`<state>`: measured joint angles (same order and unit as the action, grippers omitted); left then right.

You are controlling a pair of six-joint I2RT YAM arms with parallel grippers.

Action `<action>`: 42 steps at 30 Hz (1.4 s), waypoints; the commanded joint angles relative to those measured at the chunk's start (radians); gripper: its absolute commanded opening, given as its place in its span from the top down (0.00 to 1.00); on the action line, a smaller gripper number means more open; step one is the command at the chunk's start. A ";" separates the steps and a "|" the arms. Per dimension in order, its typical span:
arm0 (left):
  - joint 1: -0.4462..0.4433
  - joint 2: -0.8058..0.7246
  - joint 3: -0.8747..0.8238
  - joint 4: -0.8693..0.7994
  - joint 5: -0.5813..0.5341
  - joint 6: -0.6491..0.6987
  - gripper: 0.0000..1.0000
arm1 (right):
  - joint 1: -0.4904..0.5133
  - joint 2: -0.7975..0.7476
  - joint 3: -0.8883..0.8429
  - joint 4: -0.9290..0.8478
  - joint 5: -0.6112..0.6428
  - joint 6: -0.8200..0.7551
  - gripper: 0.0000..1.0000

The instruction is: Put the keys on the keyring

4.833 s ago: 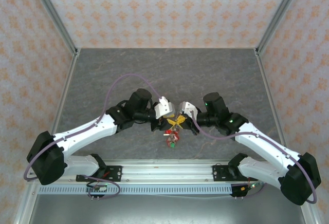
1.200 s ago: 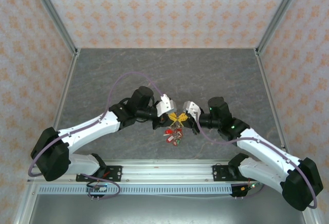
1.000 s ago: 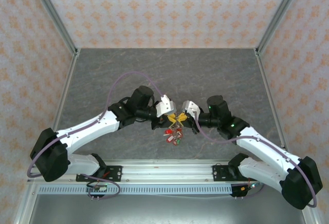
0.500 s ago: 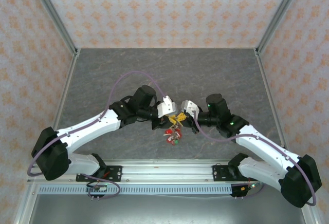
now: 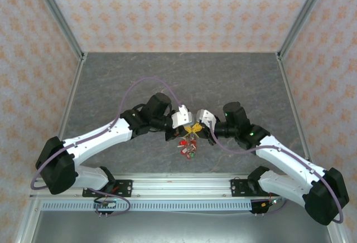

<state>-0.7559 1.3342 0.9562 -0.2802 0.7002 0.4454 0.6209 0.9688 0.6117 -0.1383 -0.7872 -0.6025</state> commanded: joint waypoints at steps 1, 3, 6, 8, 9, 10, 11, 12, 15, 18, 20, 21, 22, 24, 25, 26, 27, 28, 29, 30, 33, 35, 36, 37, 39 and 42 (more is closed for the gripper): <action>0.000 -0.045 -0.025 0.064 -0.021 -0.032 1.00 | 0.001 -0.036 -0.001 -0.020 0.071 -0.038 0.95; 0.004 -0.067 -0.057 0.129 0.006 -0.060 1.00 | -0.001 -0.046 -0.045 0.033 0.080 -0.004 0.92; 0.012 -0.075 -0.078 0.204 0.061 -0.106 1.00 | -0.001 -0.050 -0.101 0.133 0.049 0.068 0.86; 0.013 -0.075 -0.088 0.250 0.094 -0.134 1.00 | -0.001 -0.046 -0.135 0.218 0.023 0.129 0.85; 0.013 -0.073 -0.095 0.277 0.106 -0.149 1.00 | -0.002 -0.045 -0.156 0.265 0.014 0.163 0.85; 0.013 -0.071 -0.099 0.298 0.117 -0.160 1.00 | -0.003 -0.045 -0.176 0.303 0.014 0.186 0.86; 0.014 -0.071 -0.102 0.315 0.122 -0.171 1.00 | -0.003 -0.049 -0.192 0.331 0.016 0.208 0.87; 0.015 -0.070 -0.102 0.321 0.124 -0.176 1.00 | -0.003 -0.053 -0.199 0.339 0.014 0.222 0.89; 0.015 -0.062 -0.102 0.324 0.118 -0.180 1.00 | -0.003 -0.066 -0.199 0.356 0.003 0.254 0.97; 0.016 -0.046 -0.098 0.317 0.111 -0.180 1.00 | -0.002 -0.067 -0.180 0.327 -0.017 0.245 1.00; 0.015 -0.040 -0.094 0.315 0.113 -0.185 1.00 | -0.003 -0.068 -0.164 0.277 -0.001 0.217 1.00; 0.015 -0.041 -0.096 0.322 0.113 -0.189 1.00 | -0.003 -0.068 -0.153 0.247 0.009 0.196 1.00; 0.015 -0.043 -0.099 0.328 0.112 -0.190 1.00 | -0.003 -0.065 -0.144 0.216 0.017 0.179 1.00; 0.015 -0.047 -0.105 0.344 0.109 -0.197 1.00 | -0.003 -0.058 -0.122 0.155 0.030 0.145 1.00; 0.015 -0.048 -0.104 0.349 0.107 -0.197 1.00 | -0.002 -0.052 -0.113 0.132 0.031 0.135 1.00; 0.015 -0.047 -0.104 0.349 0.106 -0.198 1.00 | -0.001 -0.044 -0.102 0.113 0.029 0.128 1.00; 0.015 -0.045 -0.103 0.348 0.105 -0.197 1.00 | 0.002 -0.033 -0.094 0.098 0.027 0.126 1.00; 0.015 -0.043 -0.102 0.349 0.104 -0.198 1.00 | 0.005 -0.025 -0.088 0.089 0.025 0.123 1.00; 0.015 -0.039 -0.100 0.349 0.102 -0.198 1.00 | 0.011 -0.013 -0.083 0.086 0.026 0.121 1.00; 0.015 -0.034 -0.099 0.349 0.102 -0.200 1.00 | 0.019 0.002 -0.080 0.086 0.028 0.117 1.00; 0.016 -0.023 -0.097 0.352 0.099 -0.203 1.00 | 0.035 0.022 -0.068 0.079 0.054 0.098 1.00; 0.015 -0.021 -0.094 0.346 0.093 -0.202 1.00 | 0.036 0.015 -0.067 0.083 0.081 0.086 1.00; 0.015 -0.018 -0.093 0.341 0.089 -0.201 1.00 | 0.036 0.006 -0.068 0.084 0.101 0.076 0.97; 0.014 -0.018 -0.090 0.329 0.087 -0.196 1.00 | 0.036 -0.004 -0.069 0.084 0.118 0.069 0.93; 0.015 -0.018 -0.083 0.309 0.083 -0.185 1.00 | 0.035 -0.035 -0.069 0.080 0.151 0.051 0.88; 0.015 -0.016 -0.075 0.278 0.075 -0.165 1.00 | 0.034 -0.086 -0.069 0.068 0.162 0.031 0.81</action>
<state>-0.7437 1.3178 0.8494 -0.0288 0.7773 0.2607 0.6495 0.9363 0.5110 -0.0658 -0.6601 -0.5316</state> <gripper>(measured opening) 0.043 0.180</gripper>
